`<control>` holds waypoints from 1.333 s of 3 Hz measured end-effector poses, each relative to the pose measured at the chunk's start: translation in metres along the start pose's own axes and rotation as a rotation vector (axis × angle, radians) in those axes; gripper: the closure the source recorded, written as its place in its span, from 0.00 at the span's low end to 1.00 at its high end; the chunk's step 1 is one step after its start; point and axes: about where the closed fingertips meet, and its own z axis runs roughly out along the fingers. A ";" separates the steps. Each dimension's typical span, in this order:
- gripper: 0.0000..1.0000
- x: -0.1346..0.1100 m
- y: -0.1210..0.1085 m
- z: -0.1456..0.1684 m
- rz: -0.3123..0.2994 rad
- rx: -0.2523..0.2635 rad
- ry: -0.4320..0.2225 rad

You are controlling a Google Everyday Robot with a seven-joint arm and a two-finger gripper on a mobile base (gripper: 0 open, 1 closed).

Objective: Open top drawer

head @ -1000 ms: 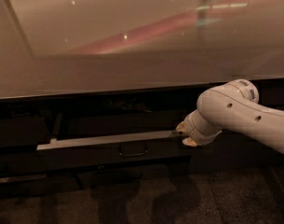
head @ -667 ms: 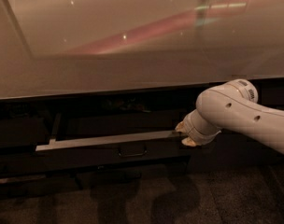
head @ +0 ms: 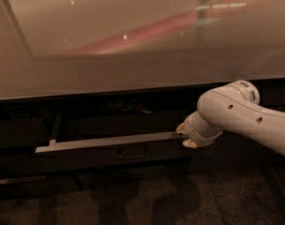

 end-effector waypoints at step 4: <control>1.00 0.001 -0.008 -0.008 -0.007 -0.006 0.006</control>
Offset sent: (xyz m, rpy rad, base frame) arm -0.2496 0.0337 -0.1919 0.0160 0.0838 0.2449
